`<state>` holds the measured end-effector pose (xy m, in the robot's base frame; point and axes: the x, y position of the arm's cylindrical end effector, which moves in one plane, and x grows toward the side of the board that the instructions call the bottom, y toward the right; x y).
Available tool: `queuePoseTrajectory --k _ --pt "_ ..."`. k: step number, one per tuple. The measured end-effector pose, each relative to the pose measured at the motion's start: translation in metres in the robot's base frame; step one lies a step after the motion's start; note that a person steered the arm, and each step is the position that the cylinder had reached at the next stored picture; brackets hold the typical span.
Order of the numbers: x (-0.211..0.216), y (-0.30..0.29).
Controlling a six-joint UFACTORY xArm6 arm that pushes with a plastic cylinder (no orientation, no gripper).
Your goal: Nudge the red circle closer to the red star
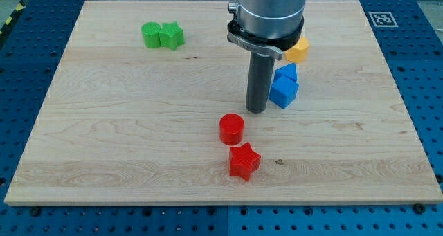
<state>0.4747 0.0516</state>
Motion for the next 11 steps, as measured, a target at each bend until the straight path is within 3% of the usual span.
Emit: queuePoseTrajectory --k 4,6,7,10,11 --pt "0.01 -0.035" --pt "0.057 -0.035" --pt "0.036 -0.036" --pt "-0.171 -0.038" --pt "-0.196 -0.038"
